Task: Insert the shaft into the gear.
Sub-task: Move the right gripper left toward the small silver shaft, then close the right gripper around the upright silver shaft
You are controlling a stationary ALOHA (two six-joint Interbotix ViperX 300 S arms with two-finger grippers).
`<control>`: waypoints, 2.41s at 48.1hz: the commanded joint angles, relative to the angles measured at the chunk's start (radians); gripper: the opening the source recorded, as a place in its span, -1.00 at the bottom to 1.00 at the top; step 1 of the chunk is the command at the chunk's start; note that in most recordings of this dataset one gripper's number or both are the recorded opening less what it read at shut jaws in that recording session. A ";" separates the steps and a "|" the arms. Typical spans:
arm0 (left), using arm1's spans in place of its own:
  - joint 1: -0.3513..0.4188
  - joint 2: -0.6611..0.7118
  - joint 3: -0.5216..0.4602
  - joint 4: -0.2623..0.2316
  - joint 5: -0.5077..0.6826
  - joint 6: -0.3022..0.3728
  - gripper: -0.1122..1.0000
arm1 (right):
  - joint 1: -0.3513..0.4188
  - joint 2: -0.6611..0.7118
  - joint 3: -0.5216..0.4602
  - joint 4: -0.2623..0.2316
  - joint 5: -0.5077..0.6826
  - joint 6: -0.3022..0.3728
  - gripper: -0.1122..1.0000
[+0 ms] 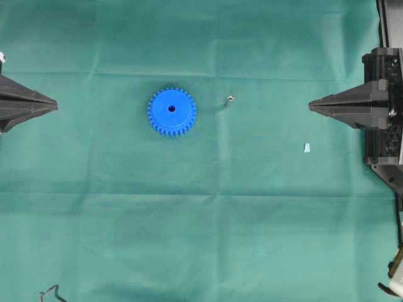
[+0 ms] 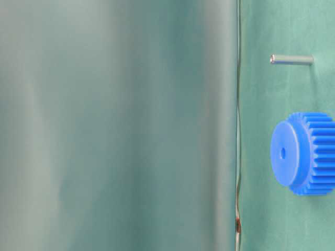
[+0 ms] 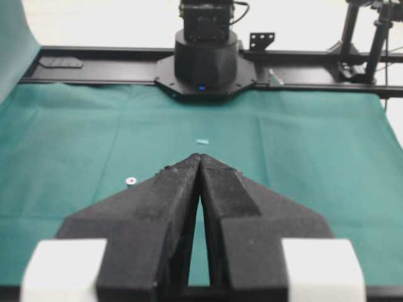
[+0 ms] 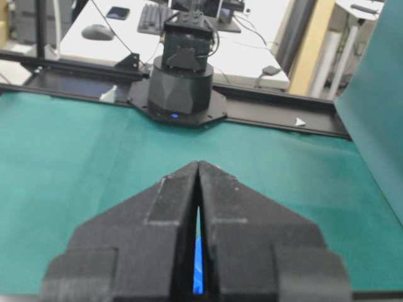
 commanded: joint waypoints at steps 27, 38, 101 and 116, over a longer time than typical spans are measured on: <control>0.000 0.012 -0.031 0.012 0.014 -0.014 -0.79 | -0.100 0.133 -0.052 0.023 -0.006 0.003 -0.75; 0.000 0.012 -0.029 0.012 0.017 -0.014 -0.79 | -0.156 0.276 -0.052 0.049 -0.104 0.003 -0.06; -0.002 0.017 -0.028 0.012 0.035 -0.014 -0.79 | -0.199 1.031 -0.147 0.207 -0.411 0.101 0.56; 0.003 0.017 -0.028 0.012 0.040 -0.014 -0.79 | -0.199 1.040 -0.147 0.215 -0.399 0.103 0.45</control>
